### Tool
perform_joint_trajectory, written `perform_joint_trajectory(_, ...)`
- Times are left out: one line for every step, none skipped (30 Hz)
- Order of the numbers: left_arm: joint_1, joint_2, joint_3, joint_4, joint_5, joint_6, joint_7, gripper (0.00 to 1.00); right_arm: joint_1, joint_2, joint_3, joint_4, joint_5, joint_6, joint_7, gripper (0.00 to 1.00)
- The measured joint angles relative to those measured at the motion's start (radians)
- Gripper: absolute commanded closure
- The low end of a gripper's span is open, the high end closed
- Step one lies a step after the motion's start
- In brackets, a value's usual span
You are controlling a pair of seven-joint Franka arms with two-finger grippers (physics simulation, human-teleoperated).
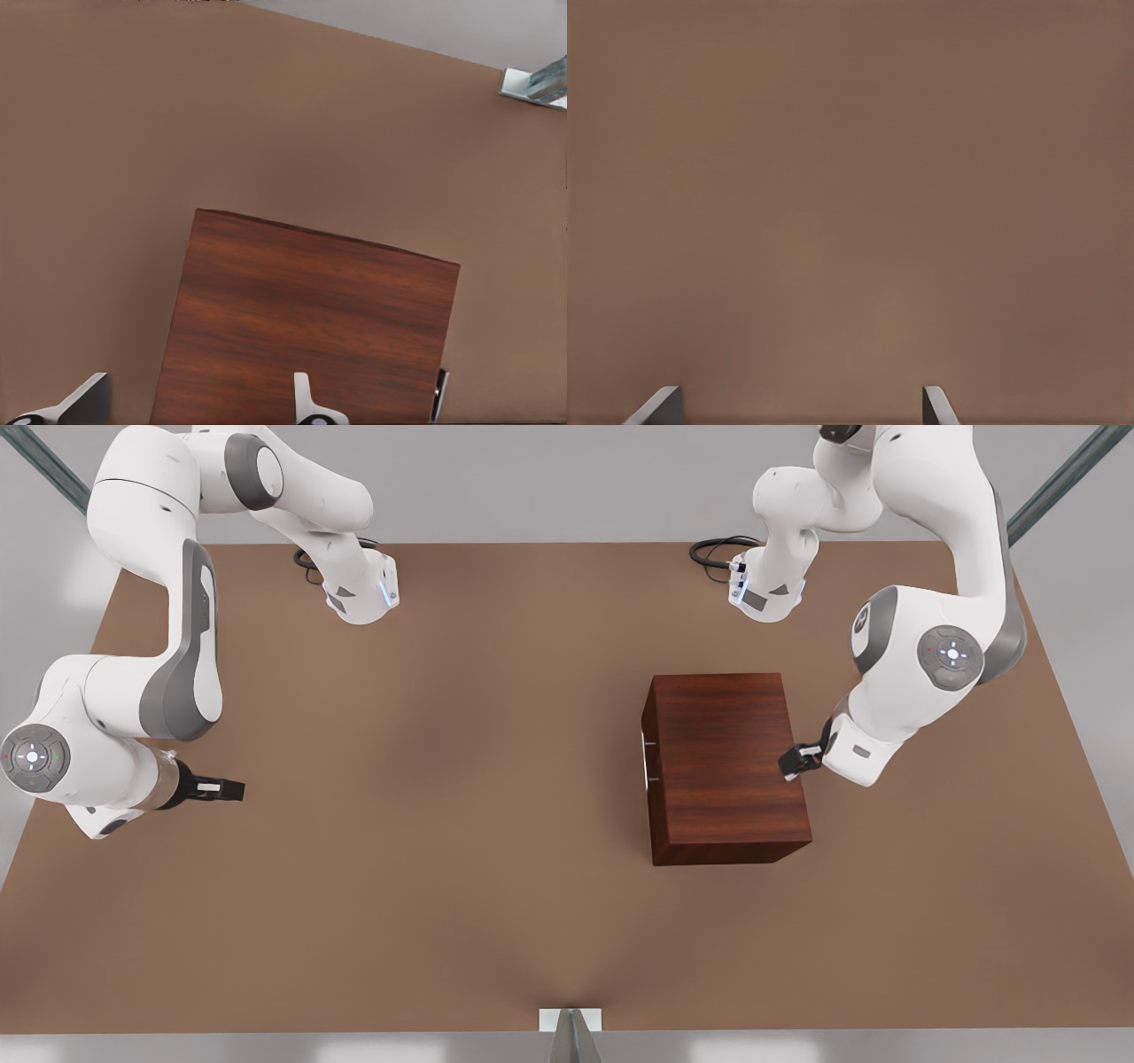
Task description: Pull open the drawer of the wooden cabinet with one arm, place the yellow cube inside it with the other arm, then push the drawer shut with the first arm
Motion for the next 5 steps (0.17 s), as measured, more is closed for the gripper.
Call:
perform_joint_trajectory(0.000,0.000,0.000,0.000,-0.001,0.002,0.026,0.00,0.000,0.000,0.000,0.000,0.000,0.000,-0.001,0.00)
perform_joint_trajectory(0.000,0.000,0.000,0.001,-0.001,0.003,0.050,0.00,0.000,0.000,0.000,0.000,0.000,0.000,-0.002,0.00)
perform_joint_trajectory(0.000,0.000,0.000,0.001,-0.001,0.004,0.074,0.00,0.000,0.000,0.000,0.000,0.000,0.000,-0.002,0.00)
perform_joint_trajectory(-0.001,0.000,0.000,0.002,-0.001,0.005,0.096,0.00,0.000,0.000,0.000,0.000,0.000,0.000,-0.003,0.00)
perform_joint_trajectory(-0.001,0.001,0.000,0.004,-0.002,0.006,0.116,0.00,0.000,0.000,0.000,0.000,0.000,0.000,-0.004,0.00)
